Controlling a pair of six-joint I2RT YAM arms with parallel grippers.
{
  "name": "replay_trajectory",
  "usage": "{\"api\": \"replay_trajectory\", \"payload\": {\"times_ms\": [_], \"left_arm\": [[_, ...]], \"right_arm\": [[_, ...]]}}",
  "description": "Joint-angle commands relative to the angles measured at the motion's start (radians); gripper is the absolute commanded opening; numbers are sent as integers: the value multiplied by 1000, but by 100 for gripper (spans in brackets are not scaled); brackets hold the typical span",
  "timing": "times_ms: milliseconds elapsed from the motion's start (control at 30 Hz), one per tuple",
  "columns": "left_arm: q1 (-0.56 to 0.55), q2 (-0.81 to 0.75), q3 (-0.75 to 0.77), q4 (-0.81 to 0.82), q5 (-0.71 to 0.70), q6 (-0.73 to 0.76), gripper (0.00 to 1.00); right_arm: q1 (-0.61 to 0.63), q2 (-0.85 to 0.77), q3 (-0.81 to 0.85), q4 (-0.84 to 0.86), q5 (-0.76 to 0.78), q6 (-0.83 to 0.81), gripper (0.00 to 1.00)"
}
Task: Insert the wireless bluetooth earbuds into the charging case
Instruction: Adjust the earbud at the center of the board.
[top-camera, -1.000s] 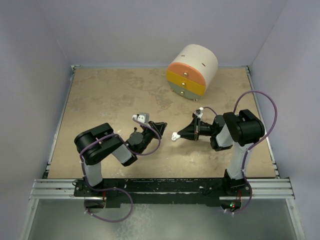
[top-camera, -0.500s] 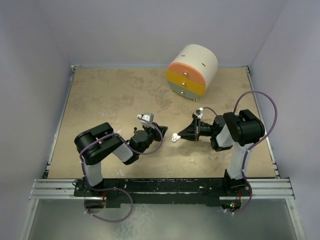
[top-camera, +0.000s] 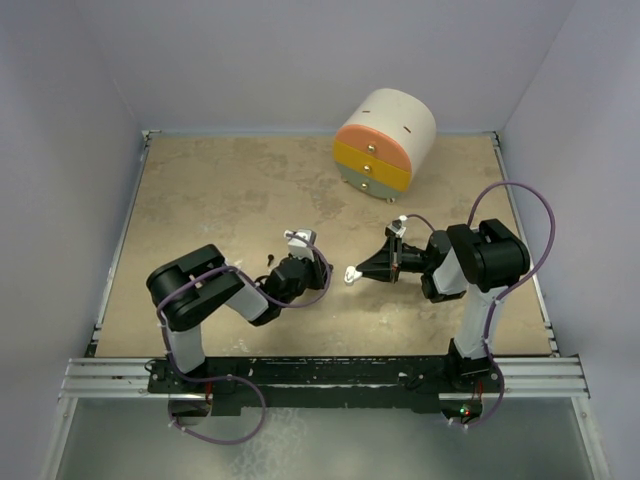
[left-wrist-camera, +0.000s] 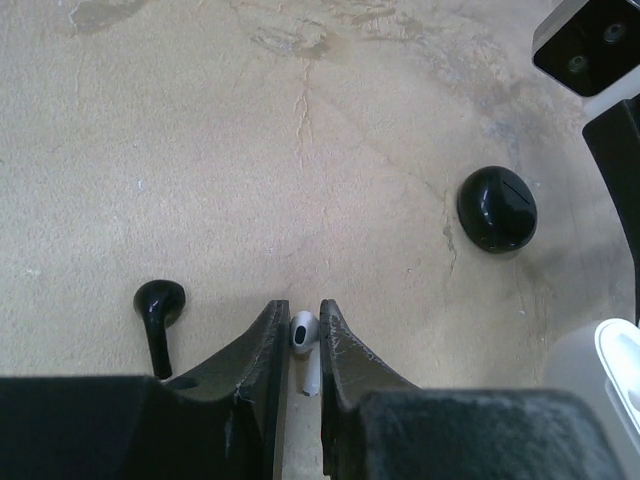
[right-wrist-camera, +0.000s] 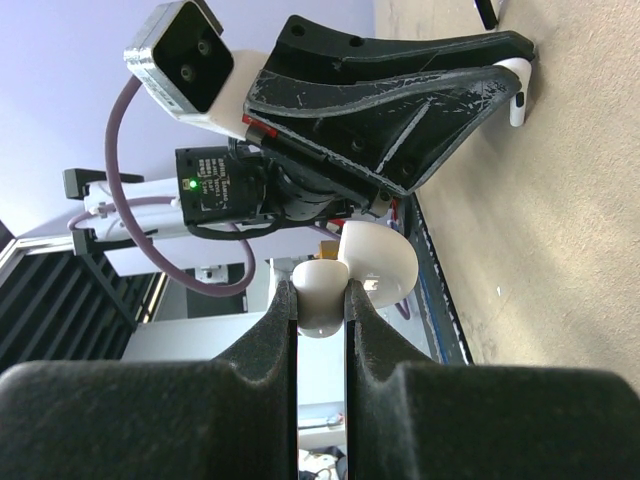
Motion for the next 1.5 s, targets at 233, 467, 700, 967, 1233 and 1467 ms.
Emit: {"api": "replay_trajectory", "payload": {"times_ms": [233, 467, 700, 967, 1233, 1467], "left_arm": [[4, -74, 129, -257, 37, 26, 23], [4, -117, 164, -382, 2, 36, 38], [4, -148, 299, -663, -40, 50, 42], [3, -112, 510, -1008, -84, 27, 43], [1, -30, 732, -1373, -115, 10, 43], [-4, 44, 880, -1562, -82, -15, 44]], "right_arm": [[-5, -5, -6, 777, -32, -20, 0], [-12, -12, -12, 777, -35, -24, 0], [-24, -41, -29, 775, -43, -25, 0], [-43, -77, -54, 774, -57, -27, 0], [-54, -114, -84, 774, -64, -30, 0], [-56, -125, -98, 774, -63, -35, 0]]}}
